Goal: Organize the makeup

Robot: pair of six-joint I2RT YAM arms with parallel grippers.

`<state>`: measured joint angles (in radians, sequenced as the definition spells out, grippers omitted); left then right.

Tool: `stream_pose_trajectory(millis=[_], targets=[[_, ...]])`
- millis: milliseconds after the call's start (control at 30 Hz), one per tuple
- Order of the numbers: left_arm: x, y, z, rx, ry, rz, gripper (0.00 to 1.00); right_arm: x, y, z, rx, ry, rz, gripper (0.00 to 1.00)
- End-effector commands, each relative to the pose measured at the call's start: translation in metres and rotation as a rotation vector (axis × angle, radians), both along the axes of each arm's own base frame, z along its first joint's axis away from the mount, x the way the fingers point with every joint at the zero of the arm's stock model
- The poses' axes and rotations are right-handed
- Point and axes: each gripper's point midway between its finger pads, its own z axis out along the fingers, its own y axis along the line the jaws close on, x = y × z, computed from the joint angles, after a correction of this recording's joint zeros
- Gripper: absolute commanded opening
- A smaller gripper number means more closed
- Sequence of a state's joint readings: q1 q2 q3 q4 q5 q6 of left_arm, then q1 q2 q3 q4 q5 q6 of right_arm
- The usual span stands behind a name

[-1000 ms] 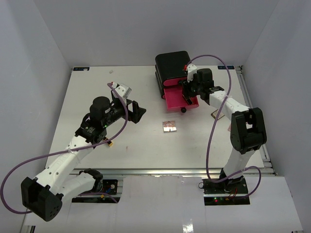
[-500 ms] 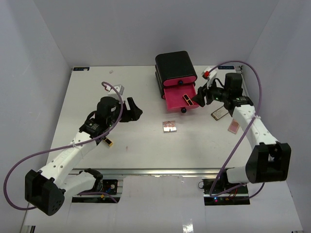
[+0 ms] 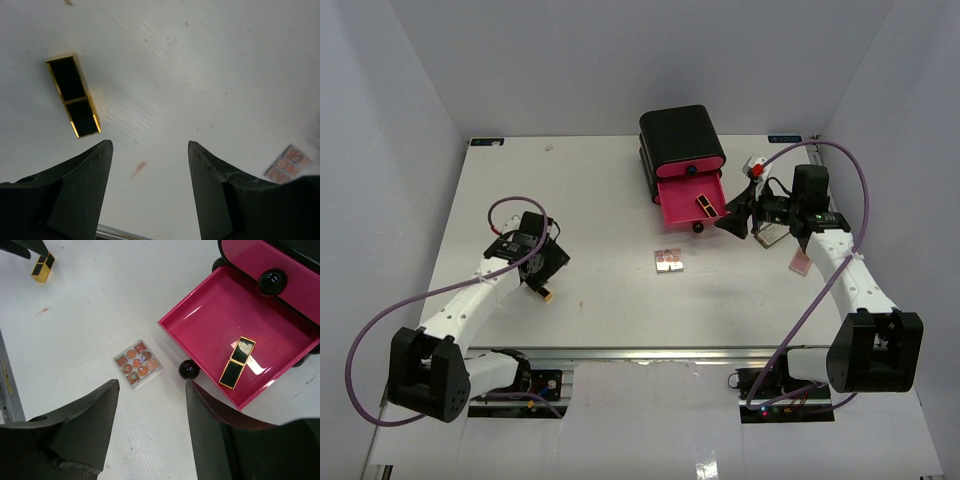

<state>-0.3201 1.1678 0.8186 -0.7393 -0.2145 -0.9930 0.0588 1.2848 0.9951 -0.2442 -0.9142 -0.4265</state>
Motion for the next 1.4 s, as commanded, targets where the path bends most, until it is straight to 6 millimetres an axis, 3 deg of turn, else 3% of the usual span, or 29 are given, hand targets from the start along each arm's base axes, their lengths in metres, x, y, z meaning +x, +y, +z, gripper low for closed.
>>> stream_pose_trajectory(millis=[0,133,467,600,800,1067,1233,1367], targets=[[-0.009,0.035,-0.014,0.076,0.054,0.192,0.8,-0.009,-0.004,0.006,0.032,-0.015,0.026,0.62],[-0.013,0.045,-0.026,0.116,0.111,0.234,0.85,-0.011,-0.007,0.006,0.037,-0.013,0.024,0.63],[-0.014,0.051,-0.051,0.148,0.199,0.27,0.81,-0.013,-0.018,0.009,0.049,-0.016,0.001,0.63],[-0.01,0.049,-0.057,0.129,0.201,0.269,0.74,-0.013,-0.021,0.009,0.054,-0.014,-0.005,0.63],[-0.016,0.047,-0.069,0.092,0.228,0.273,0.51,-0.014,-0.023,0.009,0.061,-0.008,-0.006,0.63],[-0.012,0.041,-0.066,0.057,0.205,0.249,0.46,-0.014,-0.023,0.007,0.066,0.002,-0.003,0.63],[-0.003,0.027,-0.055,-0.009,0.153,0.184,0.28,-0.014,-0.023,0.006,0.066,0.005,-0.007,0.63],[0.009,-0.01,-0.034,-0.155,0.072,-0.001,0.2,-0.013,-0.023,0.005,0.065,0.007,-0.008,0.63]])
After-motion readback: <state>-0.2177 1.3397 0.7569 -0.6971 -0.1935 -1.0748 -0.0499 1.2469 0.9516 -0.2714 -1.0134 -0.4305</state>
